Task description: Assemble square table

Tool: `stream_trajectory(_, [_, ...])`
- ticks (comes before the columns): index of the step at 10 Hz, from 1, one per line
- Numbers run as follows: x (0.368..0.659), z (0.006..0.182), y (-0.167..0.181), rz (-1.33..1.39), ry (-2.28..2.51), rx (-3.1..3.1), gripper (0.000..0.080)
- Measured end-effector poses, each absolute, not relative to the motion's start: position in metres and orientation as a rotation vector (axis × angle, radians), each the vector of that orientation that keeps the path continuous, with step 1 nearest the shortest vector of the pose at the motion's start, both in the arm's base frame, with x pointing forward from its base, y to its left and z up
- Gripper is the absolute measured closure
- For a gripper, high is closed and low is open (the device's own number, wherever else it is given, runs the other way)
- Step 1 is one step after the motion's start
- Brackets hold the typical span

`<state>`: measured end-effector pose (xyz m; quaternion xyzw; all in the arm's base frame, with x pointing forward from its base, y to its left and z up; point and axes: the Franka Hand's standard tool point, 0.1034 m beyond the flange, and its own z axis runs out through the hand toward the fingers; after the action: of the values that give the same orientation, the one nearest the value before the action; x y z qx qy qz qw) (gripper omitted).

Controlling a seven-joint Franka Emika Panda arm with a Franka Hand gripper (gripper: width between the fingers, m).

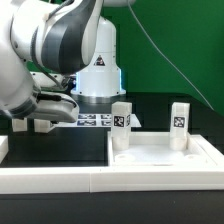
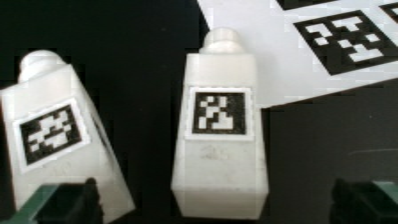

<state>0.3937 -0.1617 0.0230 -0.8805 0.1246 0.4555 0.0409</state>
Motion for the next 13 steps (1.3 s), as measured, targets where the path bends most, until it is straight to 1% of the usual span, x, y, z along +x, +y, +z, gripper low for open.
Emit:
stream_trajectory(7, [0.391,0.018,-0.159,1.381,0.293,-2.664,0.015])
stream_trajectory(13, [0.375,0.004,-0.153,1.379,0.298,-2.679,0.015])
